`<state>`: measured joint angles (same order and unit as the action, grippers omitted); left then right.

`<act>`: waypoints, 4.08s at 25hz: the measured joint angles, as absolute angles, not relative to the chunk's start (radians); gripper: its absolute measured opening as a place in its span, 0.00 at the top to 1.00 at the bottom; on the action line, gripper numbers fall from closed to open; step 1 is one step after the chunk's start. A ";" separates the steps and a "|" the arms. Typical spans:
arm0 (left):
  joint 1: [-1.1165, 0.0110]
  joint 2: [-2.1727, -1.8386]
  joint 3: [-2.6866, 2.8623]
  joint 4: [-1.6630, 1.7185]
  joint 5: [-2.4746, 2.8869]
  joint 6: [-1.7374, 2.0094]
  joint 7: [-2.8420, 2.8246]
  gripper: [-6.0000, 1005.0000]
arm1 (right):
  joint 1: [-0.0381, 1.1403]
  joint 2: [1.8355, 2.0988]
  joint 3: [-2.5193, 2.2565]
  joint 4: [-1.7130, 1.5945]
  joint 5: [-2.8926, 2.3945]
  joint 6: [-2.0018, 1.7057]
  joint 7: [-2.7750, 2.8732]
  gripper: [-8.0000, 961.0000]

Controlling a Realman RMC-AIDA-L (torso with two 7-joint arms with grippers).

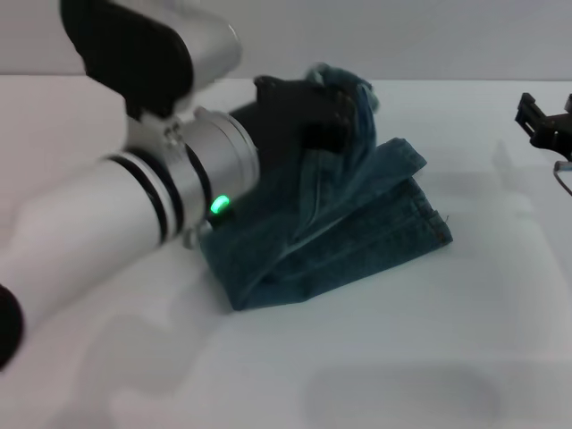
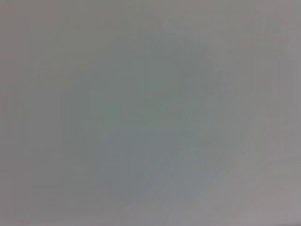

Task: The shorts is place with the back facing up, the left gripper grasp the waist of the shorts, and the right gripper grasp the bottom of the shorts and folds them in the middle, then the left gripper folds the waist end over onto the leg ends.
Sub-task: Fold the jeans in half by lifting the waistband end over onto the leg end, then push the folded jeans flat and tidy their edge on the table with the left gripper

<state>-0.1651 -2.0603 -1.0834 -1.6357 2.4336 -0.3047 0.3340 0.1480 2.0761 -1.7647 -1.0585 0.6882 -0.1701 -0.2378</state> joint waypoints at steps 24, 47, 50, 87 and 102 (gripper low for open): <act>-0.307 -2.063 -0.741 -1.166 2.428 0.469 0.230 0.61 | 0.084 2.080 -1.777 -1.077 0.621 -0.258 -0.238 0.34; -0.140 -2.060 -0.541 -0.766 2.492 1.000 0.107 0.44 | 0.049 2.077 -2.103 -0.749 0.494 -1.037 -0.032 0.34; -0.162 -2.059 -0.499 -0.734 2.493 0.999 0.058 0.52 | 0.062 2.077 -2.103 -0.729 0.495 -1.037 -0.017 0.34; -0.402 -2.066 -0.515 -0.447 2.489 0.849 -0.406 0.97 | 0.080 2.081 -2.133 -0.705 0.500 -1.036 0.062 0.33; -0.519 -2.065 -0.548 -0.365 2.492 0.841 -0.433 0.96 | 0.079 2.083 -2.172 -0.722 0.505 -1.040 0.063 0.33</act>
<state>-0.5191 -2.0655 -0.5480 -0.3647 2.4920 0.8413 -0.4332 0.0792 2.0833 -2.1723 -0.7221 0.5049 -1.0402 0.0629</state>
